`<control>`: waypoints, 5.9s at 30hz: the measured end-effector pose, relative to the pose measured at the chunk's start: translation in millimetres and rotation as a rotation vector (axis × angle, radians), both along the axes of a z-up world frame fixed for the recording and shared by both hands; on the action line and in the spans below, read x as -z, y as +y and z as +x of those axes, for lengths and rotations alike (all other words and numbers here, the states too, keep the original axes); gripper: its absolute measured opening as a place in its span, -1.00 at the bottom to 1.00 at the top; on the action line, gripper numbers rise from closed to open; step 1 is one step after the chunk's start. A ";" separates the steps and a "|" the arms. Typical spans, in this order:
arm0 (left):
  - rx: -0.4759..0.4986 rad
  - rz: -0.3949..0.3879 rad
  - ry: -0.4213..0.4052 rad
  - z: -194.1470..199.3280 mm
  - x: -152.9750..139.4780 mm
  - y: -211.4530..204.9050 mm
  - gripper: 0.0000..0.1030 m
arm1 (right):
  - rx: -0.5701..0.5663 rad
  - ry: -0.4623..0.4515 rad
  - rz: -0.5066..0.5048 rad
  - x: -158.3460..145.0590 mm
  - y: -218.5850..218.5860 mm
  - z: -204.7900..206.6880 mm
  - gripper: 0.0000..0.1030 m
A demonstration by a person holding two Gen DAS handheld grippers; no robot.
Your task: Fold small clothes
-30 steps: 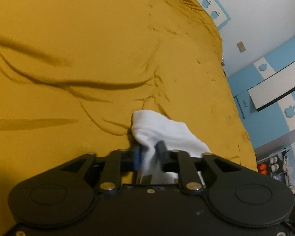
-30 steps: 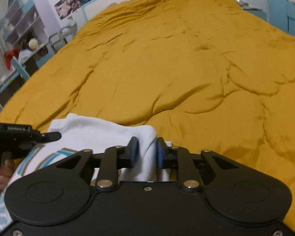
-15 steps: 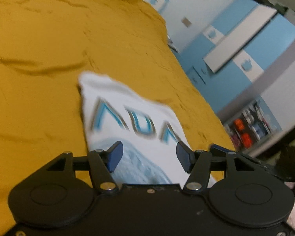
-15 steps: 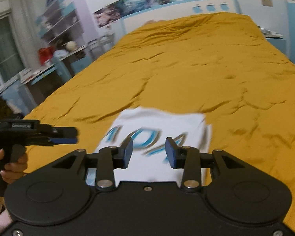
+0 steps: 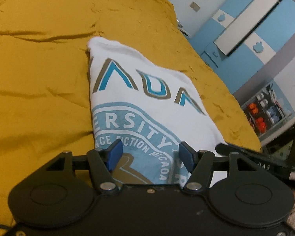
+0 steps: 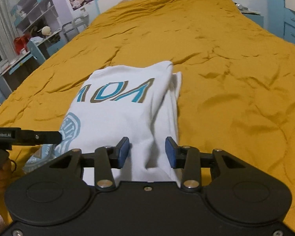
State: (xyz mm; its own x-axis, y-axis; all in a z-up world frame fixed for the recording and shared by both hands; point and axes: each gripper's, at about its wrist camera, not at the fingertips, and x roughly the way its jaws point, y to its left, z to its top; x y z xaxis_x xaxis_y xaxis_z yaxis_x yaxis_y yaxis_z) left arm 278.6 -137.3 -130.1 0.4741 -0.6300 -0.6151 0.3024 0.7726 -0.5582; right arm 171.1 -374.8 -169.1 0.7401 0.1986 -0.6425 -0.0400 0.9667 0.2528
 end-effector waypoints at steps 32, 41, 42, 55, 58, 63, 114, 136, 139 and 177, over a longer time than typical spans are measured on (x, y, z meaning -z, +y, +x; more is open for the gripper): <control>-0.005 0.210 -0.132 -102.9 -8.1 23.3 -0.19 | 0.057 -0.041 0.138 7.3 -11.5 -61.1 -0.77; -0.022 0.228 -0.146 -99.6 -0.9 20.2 -0.52 | 0.047 -0.027 0.132 4.6 -13.4 -60.1 -0.77; -0.013 0.229 -0.149 -99.3 -0.3 18.8 -0.79 | 0.049 -0.026 0.132 4.6 -13.3 -59.4 -0.76; -0.001 0.285 -0.062 -92.7 9.7 17.2 -0.78 | 0.090 0.000 0.169 26.0 -20.2 -60.0 -0.83; 0.002 0.272 -0.074 -99.6 -6.9 25.9 -0.61 | 0.070 -0.027 0.144 16.1 -18.7 -64.7 -0.73; -0.040 0.172 -0.133 -103.3 -41.2 43.2 -0.22 | 0.053 -0.117 0.104 -16.8 -16.6 -70.2 -0.45; -0.030 0.033 -0.089 -35.9 -23.6 -12.3 0.36 | -0.045 -0.064 0.036 -7.7 11.5 -42.1 -0.51; -0.351 -0.244 0.179 179.5 50.1 34.9 0.48 | 0.062 -0.061 0.267 18.9 -30.4 148.4 -0.02; -0.326 -0.311 0.146 186.4 50.2 32.6 -0.63 | 0.059 -0.072 0.238 18.6 -28.9 149.5 -0.77; -0.088 -0.126 0.140 -35.3 19.2 57.5 0.45 | -0.034 -0.057 0.113 2.6 -14.3 -42.4 -0.14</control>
State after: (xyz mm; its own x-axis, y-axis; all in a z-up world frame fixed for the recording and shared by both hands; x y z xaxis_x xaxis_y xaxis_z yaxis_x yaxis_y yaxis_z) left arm 243.3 -79.8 -149.3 0.4466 -0.6655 -0.5980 0.1493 0.7145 -0.6835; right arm 128.7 -389.1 -171.7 0.7663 0.2934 -0.5716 -0.0901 0.9299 0.3566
